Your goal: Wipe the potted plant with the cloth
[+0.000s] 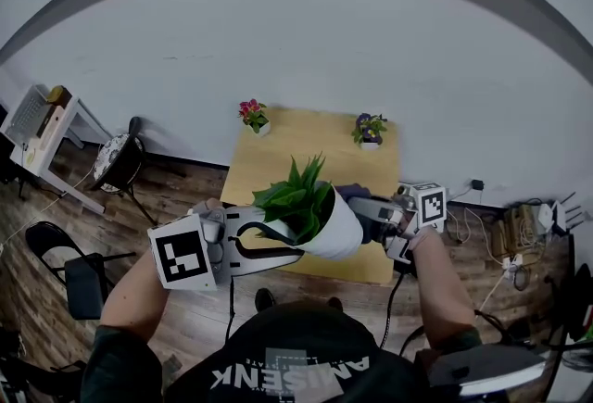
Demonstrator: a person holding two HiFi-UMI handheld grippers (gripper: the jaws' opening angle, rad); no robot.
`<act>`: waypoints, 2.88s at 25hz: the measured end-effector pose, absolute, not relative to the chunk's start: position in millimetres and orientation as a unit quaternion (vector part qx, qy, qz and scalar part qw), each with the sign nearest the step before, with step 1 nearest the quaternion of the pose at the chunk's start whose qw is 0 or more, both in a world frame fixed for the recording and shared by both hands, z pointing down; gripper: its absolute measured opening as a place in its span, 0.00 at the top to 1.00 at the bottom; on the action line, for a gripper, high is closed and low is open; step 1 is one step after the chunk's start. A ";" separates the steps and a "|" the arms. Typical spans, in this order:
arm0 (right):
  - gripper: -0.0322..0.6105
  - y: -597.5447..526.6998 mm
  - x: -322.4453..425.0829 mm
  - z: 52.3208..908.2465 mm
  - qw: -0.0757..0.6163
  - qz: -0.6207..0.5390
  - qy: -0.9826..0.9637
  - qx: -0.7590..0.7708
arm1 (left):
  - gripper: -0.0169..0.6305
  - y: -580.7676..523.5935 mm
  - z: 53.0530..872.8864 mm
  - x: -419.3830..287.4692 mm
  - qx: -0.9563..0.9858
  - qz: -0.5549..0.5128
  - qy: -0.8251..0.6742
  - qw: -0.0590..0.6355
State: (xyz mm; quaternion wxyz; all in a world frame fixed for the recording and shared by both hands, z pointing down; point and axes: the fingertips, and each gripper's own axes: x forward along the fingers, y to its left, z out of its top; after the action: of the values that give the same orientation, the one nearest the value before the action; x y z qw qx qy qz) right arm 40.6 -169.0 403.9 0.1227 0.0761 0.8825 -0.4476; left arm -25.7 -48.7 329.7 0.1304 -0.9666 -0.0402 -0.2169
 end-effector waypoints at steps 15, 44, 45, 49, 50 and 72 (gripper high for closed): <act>0.88 -162.9 6.0 365.9 0.198 -0.474 0.839 0.182 | 0.94 -46.3 321.2 -23.4 -0.989 -0.127 -0.050 0.059; 0.88 -165.9 28.8 352.2 0.137 -0.365 0.921 0.000 | 0.95 -80.5 351.9 -24.1 -0.986 -0.065 0.016 -0.150; 0.88 -166.1 29.5 352.0 0.131 -0.357 0.925 -0.010 | 0.95 -82.9 353.2 -23.0 -0.985 -0.068 0.019 -0.156; 0.88 -163.4 30.0 352.9 0.100 -0.313 0.943 -0.055 | 0.95 -89.3 359.0 -19.6 -0.980 -0.072 0.033 -0.184; 0.88 -161.1 29.8 352.3 0.095 -0.299 0.947 -0.065 | 0.95 -90.2 361.1 -19.3 -0.978 -0.071 0.036 -0.191; 0.88 -138.2 21.2 359.6 -0.080 -0.044 0.968 -0.234 | 0.95 -139.7 380.3 -5.2 -0.933 -0.051 0.091 -0.344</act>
State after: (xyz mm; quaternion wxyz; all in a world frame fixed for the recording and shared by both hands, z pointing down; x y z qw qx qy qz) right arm 21.2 -138.2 359.6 -0.0798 -0.2343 0.9679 -0.0444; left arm -5.2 -139.7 380.3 -0.3443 -0.9330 0.0913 -0.0511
